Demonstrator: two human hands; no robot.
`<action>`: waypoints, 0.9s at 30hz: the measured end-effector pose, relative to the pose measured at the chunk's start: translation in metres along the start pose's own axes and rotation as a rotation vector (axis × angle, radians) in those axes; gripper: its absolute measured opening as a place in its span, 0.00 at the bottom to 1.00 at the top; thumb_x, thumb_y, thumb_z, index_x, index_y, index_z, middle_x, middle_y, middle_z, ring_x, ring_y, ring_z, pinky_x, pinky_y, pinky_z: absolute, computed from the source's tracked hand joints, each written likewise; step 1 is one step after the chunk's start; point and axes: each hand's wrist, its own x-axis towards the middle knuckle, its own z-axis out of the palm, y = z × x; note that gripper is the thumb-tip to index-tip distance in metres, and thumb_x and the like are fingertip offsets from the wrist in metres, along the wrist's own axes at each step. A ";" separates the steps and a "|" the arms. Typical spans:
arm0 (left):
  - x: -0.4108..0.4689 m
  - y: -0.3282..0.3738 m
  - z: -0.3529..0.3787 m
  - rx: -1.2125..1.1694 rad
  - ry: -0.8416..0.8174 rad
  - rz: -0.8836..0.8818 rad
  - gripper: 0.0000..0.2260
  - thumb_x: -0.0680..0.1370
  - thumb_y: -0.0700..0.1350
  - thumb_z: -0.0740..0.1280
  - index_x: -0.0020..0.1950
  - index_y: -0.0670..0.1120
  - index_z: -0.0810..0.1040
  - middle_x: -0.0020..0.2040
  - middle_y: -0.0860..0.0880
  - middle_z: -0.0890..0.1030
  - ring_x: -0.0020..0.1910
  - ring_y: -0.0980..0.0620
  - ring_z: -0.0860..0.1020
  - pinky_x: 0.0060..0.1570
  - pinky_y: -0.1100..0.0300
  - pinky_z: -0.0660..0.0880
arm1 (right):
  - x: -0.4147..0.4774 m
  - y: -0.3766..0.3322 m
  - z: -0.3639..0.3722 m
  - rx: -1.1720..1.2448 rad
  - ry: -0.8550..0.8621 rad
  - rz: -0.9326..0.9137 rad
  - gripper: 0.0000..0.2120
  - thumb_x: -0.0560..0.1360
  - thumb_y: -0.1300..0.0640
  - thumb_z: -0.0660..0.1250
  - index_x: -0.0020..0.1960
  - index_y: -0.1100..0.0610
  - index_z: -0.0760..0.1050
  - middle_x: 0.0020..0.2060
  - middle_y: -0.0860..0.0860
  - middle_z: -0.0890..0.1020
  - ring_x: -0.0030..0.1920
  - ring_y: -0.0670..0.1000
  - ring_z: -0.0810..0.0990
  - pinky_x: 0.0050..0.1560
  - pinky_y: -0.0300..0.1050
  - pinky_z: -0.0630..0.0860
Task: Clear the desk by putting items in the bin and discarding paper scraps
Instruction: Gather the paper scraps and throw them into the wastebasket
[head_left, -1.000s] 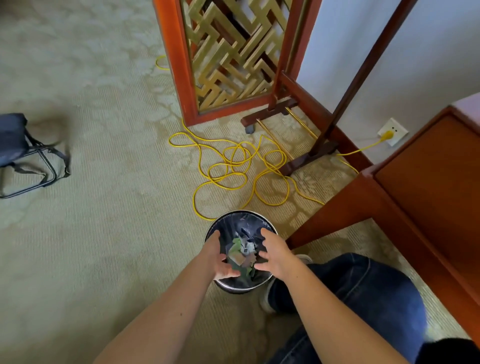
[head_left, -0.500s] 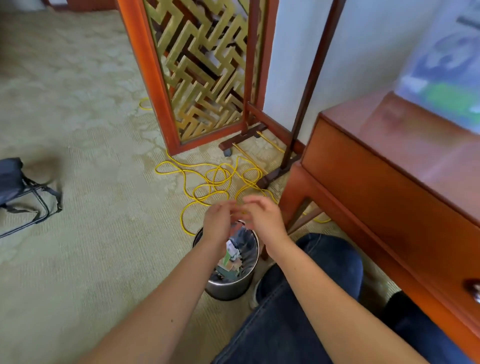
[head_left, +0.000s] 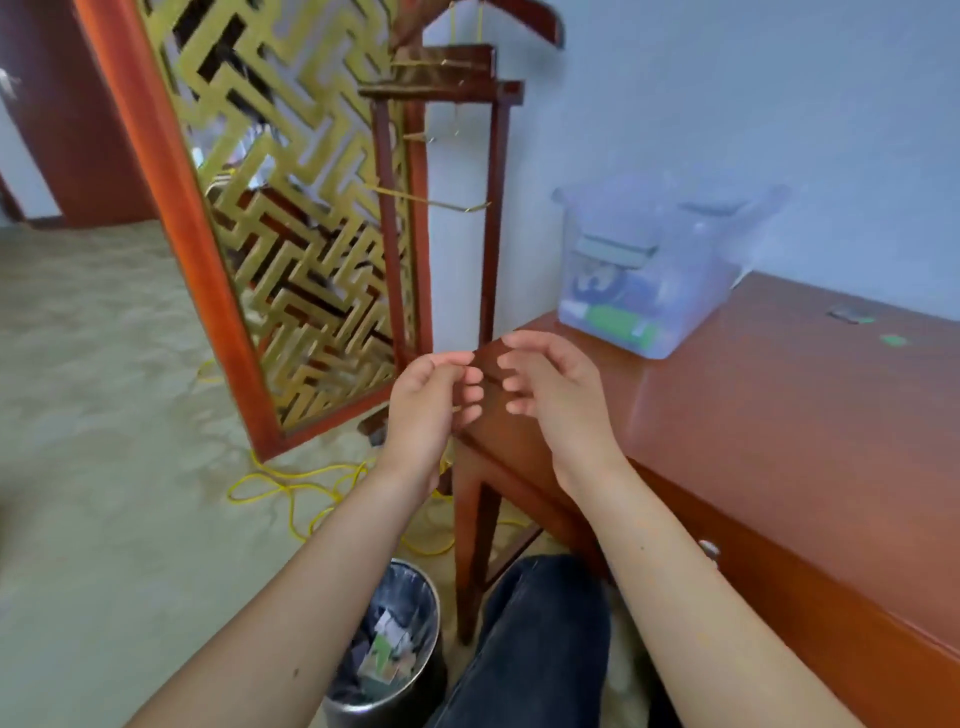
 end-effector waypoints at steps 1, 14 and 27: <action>-0.001 0.005 0.014 0.010 -0.032 0.006 0.11 0.79 0.36 0.58 0.48 0.46 0.78 0.39 0.49 0.80 0.34 0.56 0.77 0.35 0.64 0.76 | 0.002 -0.009 -0.012 0.001 0.024 -0.014 0.09 0.77 0.63 0.63 0.50 0.54 0.79 0.43 0.51 0.80 0.38 0.44 0.76 0.36 0.36 0.73; -0.011 0.001 0.221 0.062 -0.451 -0.031 0.11 0.80 0.37 0.58 0.46 0.47 0.77 0.40 0.49 0.80 0.36 0.55 0.77 0.37 0.64 0.76 | 0.032 -0.073 -0.197 -0.157 0.376 -0.141 0.09 0.76 0.65 0.63 0.51 0.58 0.80 0.36 0.49 0.78 0.34 0.45 0.73 0.33 0.33 0.70; 0.028 -0.047 0.363 0.250 -0.637 -0.053 0.09 0.78 0.38 0.60 0.50 0.47 0.78 0.45 0.47 0.81 0.41 0.53 0.78 0.45 0.58 0.78 | 0.088 -0.062 -0.342 -0.373 0.526 -0.024 0.09 0.76 0.63 0.63 0.47 0.51 0.77 0.40 0.46 0.79 0.38 0.45 0.74 0.41 0.38 0.69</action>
